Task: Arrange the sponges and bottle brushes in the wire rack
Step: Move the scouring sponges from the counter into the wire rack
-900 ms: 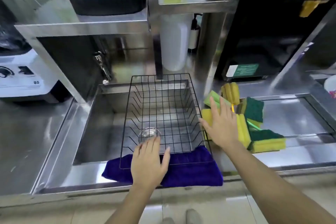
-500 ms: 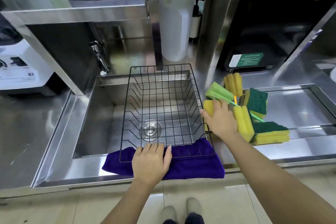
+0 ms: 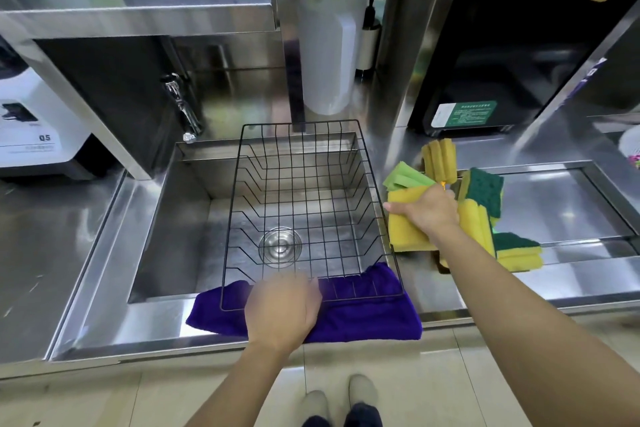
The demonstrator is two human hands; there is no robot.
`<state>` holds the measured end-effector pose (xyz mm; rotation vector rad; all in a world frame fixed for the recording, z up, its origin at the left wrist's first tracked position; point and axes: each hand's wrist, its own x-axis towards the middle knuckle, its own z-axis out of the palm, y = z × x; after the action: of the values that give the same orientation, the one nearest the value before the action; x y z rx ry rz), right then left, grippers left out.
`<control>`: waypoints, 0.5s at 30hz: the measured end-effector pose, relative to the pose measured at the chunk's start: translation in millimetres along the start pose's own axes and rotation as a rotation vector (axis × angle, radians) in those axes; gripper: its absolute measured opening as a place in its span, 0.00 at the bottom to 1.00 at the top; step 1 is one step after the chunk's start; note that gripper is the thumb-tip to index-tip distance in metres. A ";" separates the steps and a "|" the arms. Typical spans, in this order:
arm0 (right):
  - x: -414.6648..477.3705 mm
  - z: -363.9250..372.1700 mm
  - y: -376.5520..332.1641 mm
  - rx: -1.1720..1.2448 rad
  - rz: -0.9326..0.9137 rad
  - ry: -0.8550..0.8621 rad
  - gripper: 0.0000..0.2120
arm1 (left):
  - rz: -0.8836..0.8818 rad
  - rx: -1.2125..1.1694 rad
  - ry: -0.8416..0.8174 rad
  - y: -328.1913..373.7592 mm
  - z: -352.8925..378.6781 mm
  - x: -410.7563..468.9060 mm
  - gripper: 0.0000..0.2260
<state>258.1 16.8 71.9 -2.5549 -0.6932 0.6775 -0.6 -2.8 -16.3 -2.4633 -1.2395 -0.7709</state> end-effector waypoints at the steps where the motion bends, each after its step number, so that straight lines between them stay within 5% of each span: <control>1: 1.6 -3.2 -1.2 -0.002 0.010 0.012 0.47 | -0.002 0.000 -0.009 0.3 -0.8 0.4 0.24; 10: -3.3 -33.0 -17.6 0.002 -0.075 -0.189 0.31 | -0.018 -0.019 -0.026 1.1 -2.5 1.7 0.21; 15: -7.2 -46.2 -44.0 0.239 -0.171 -0.161 0.26 | -0.018 -0.006 -0.026 1.6 -3.6 2.6 0.17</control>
<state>262.1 36.2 133.0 -2.2137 -0.8191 0.8585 0.7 -3.7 -11.8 -2.4780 -1.2726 -0.7507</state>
